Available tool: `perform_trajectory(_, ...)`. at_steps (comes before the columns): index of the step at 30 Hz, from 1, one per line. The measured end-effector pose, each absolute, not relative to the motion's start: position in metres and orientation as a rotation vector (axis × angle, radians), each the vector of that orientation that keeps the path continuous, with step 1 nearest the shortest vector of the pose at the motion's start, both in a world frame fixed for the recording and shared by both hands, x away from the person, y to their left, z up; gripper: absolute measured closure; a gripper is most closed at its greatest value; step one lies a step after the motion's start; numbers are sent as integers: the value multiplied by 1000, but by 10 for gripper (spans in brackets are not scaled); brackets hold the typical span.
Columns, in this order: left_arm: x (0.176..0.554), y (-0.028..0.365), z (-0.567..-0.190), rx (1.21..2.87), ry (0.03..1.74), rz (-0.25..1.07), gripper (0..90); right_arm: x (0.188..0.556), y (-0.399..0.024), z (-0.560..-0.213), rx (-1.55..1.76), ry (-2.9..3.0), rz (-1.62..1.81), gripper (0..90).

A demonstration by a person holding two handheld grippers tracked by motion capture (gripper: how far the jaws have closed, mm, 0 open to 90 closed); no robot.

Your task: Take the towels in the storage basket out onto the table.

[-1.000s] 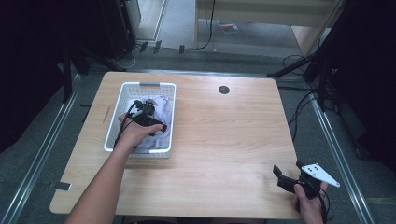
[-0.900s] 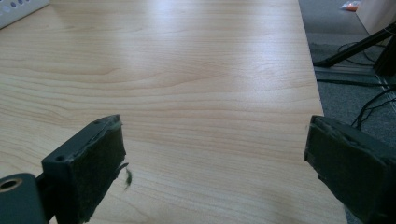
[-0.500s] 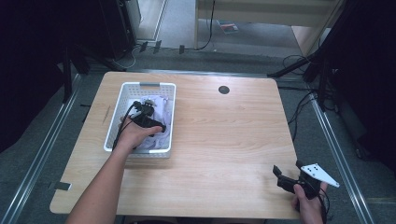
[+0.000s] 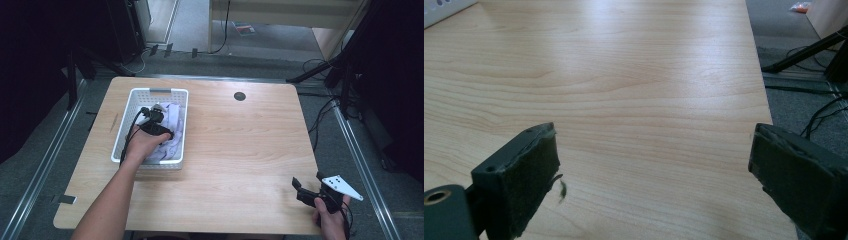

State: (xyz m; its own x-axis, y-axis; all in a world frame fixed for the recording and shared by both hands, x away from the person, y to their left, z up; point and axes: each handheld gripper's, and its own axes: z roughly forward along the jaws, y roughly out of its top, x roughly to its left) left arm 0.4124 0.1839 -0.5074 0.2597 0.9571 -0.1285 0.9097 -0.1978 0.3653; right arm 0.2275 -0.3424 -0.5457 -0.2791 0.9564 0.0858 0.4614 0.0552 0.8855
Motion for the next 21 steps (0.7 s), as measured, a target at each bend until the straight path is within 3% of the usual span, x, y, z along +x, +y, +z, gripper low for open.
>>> perform_trajectory(8,416,182,-498,2212,1724,174,513,228,-343,-546,1413,1791,1182,62)
perform_trajectory(21,416,198,-456,2155,1727,188,516,228,-344,-546,1416,1792,1193,62)
